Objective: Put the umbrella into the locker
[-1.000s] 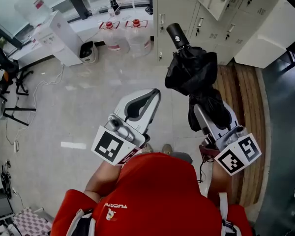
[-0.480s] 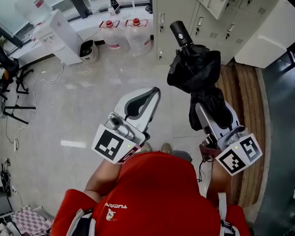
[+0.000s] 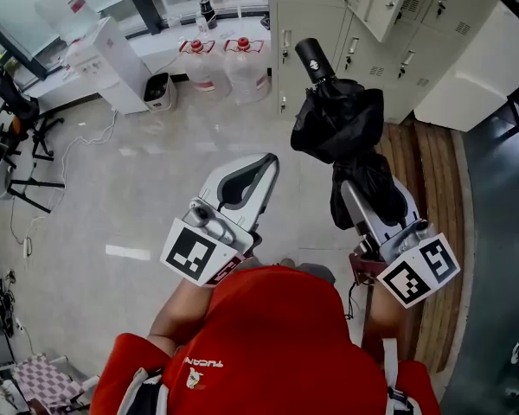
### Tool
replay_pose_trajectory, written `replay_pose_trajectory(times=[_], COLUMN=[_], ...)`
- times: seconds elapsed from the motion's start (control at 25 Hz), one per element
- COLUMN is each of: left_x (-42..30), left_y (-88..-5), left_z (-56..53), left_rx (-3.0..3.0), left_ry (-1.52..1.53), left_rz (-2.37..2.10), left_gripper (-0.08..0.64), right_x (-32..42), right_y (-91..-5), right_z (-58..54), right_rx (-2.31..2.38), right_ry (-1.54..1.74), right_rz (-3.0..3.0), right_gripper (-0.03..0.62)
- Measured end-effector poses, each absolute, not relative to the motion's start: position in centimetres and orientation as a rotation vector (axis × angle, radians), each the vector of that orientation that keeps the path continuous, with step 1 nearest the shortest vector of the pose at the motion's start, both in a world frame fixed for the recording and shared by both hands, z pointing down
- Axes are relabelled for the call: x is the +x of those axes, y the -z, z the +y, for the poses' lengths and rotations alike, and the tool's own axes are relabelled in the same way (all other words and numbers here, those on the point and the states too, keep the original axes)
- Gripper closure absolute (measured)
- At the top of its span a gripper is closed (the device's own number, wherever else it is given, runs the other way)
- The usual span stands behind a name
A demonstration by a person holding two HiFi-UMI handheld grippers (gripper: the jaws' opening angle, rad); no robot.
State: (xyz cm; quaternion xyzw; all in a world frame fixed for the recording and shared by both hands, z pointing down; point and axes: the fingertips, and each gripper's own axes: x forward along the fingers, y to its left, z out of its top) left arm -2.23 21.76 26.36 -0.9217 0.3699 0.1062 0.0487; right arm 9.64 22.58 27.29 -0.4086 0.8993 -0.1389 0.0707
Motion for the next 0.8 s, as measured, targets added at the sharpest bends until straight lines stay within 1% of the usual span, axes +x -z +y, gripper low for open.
replay_pose_trajectory(times=[0.48,0.8], left_x=[0.9,0.9], left_y=[-27.7,-27.7], left_z=[21.8,19.6], left_rx=[-2.775,-2.779], left_ry=[-0.257,-0.261], left_rz=[1.169,1.172], left_gripper=[0.555,0.555], right_x=[12.6,13.0], right_y=[-27.3,-27.6], right_z=[22.2,20.4], right_rx=[-1.182,-1.202], right_ry=[0.391,0.401], right_rz=[2.71,2.719], right_gripper=[0.383,0.383])
